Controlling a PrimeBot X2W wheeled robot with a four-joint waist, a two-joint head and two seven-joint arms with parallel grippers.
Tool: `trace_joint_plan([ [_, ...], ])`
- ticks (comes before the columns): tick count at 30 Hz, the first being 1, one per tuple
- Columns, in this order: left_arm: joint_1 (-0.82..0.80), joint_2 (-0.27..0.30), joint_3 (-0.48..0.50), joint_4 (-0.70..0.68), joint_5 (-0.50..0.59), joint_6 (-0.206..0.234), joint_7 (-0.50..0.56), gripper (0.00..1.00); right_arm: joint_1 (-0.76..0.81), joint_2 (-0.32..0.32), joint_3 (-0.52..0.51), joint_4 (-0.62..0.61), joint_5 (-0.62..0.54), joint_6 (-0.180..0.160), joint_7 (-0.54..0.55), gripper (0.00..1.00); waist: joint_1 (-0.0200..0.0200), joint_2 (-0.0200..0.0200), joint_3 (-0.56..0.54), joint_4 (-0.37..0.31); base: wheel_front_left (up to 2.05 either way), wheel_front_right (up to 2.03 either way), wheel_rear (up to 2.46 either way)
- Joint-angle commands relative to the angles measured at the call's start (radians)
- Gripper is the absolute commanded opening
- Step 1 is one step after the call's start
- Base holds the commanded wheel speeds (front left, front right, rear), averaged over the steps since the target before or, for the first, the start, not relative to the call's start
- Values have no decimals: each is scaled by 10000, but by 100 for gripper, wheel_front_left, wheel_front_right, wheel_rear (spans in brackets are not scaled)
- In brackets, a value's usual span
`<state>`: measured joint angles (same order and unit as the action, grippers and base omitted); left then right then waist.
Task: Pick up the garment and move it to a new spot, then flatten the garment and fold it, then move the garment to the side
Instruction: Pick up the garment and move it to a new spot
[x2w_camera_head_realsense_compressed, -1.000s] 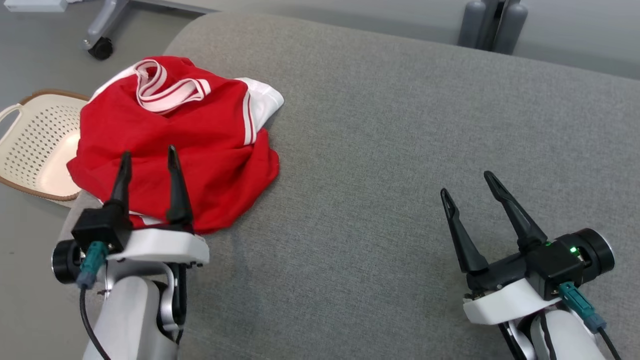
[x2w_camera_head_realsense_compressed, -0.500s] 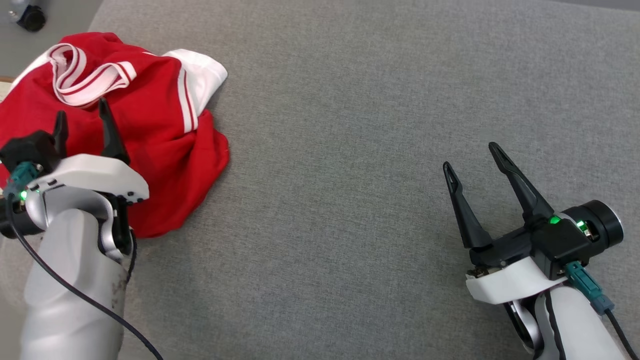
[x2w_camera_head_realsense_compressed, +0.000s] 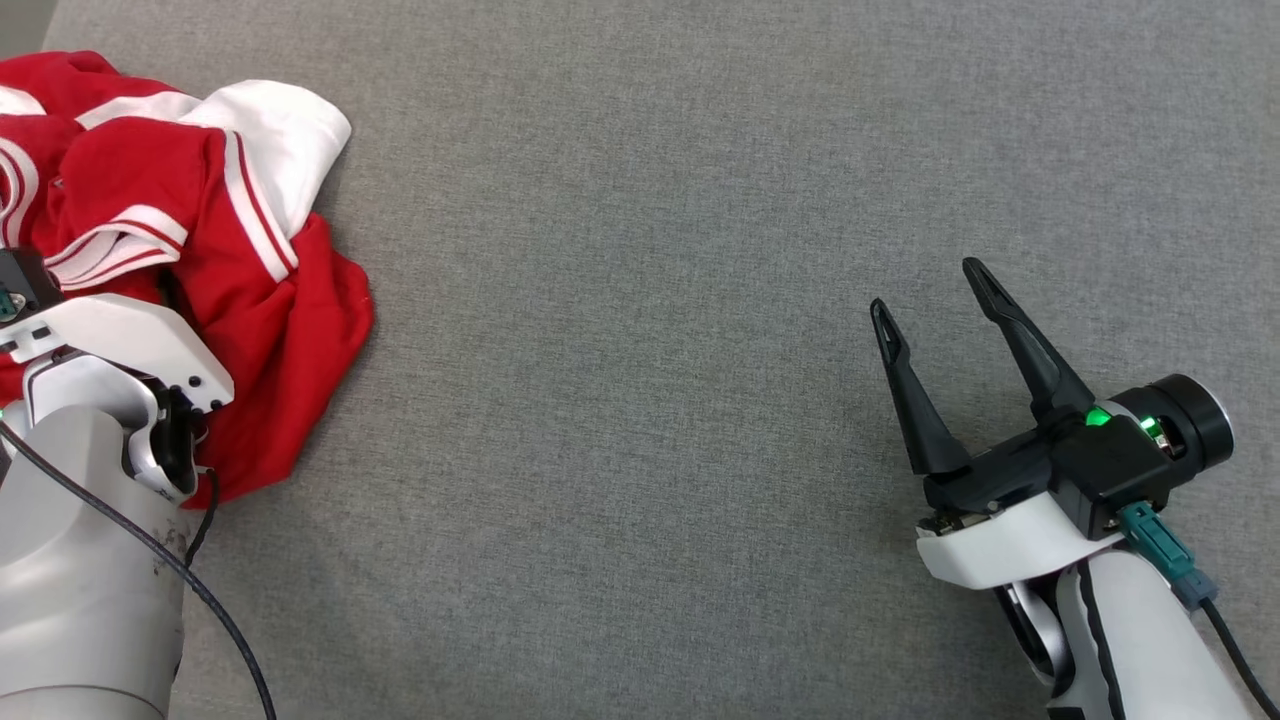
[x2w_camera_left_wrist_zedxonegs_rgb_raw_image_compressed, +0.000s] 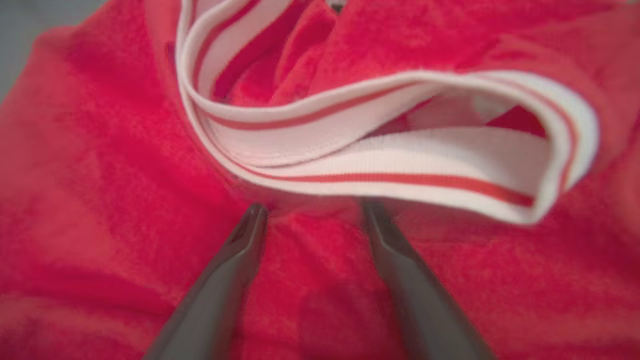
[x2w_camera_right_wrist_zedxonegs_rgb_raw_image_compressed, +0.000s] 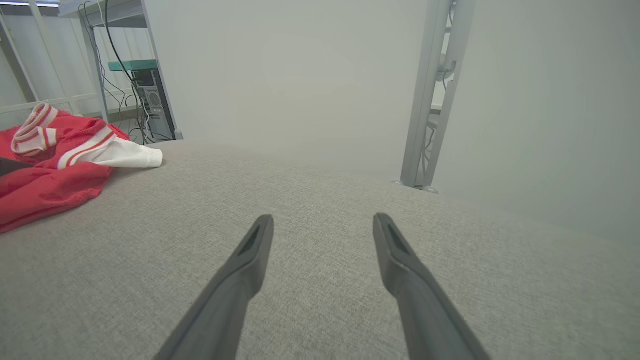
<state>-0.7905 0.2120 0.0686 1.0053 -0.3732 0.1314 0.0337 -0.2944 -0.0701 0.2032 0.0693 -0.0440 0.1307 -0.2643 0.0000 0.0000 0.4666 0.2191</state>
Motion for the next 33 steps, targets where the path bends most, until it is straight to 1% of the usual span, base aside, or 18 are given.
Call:
trace_joint_plan([
  [1, -157, 49, -31, 122, -66, -62, 148, 100, -100, -5, -29, -9, 39, 1, -17, 100, 0, 0, 40, -55, 0, 0, 0],
  [3, -96, 90, -105, 309, -29, -87, 372, 100, -115, 10, -75, -27, 41, 1, -17, 100, 0, 0, 76, -115, 0, 0, 0],
  [6, -52, 119, -142, 416, -63, -123, 384, 100, -191, 40, -116, -47, 28, 1, -17, 100, 0, 0, 114, -182, 0, 0, 0],
  [7, -45, 153, -139, 376, -40, -84, 207, 63, -200, 47, -126, -45, 27, 1, -17, 100, 0, 0, 114, -196, 0, 0, 0],
  [8, -29, 180, -125, 299, -51, -85, 18, 0, -199, 56, -126, -34, 28, 1, -17, 100, 0, 0, 111, -210, 0, 0, 0],
  [14, 99, 220, 242, -159, -381, -233, -1543, 0, -190, 114, -87, 34, 87, 1, -17, 100, 0, 0, -80, -265, 0, 0, 0],
  [18, 323, 234, 377, -412, -504, -449, -2308, 0, -96, 141, 11, 89, 173, 1, -17, 100, 0, 0, -376, -354, 0, 0, 0],
  [21, 513, 292, 518, -924, -543, -559, -2786, 0, -63, 158, 22, 108, 235, 1, -17, 100, 0, 0, -636, -460, 0, 0, 0],
  [26, 1035, 395, 737, -2554, -325, -556, -2997, 0, 65, 177, -18, 169, 351, 1, -17, 100, 0, 0, -1167, -672, 0, 0, 0],
  [30, 1655, 365, 968, -4507, 28, -415, -2993, 0, 175, 180, -15, 138, 622, 1, -17, 100, 0, 0, -1578, -906, 0, 0, 0],
  [33, 2094, 299, 937, -5605, 202, -360, -2997, 0, 260, 177, 3, 130, 810, 1, -17, 100, 0, 0, -1916, -1154, 0, 0, 0],
])
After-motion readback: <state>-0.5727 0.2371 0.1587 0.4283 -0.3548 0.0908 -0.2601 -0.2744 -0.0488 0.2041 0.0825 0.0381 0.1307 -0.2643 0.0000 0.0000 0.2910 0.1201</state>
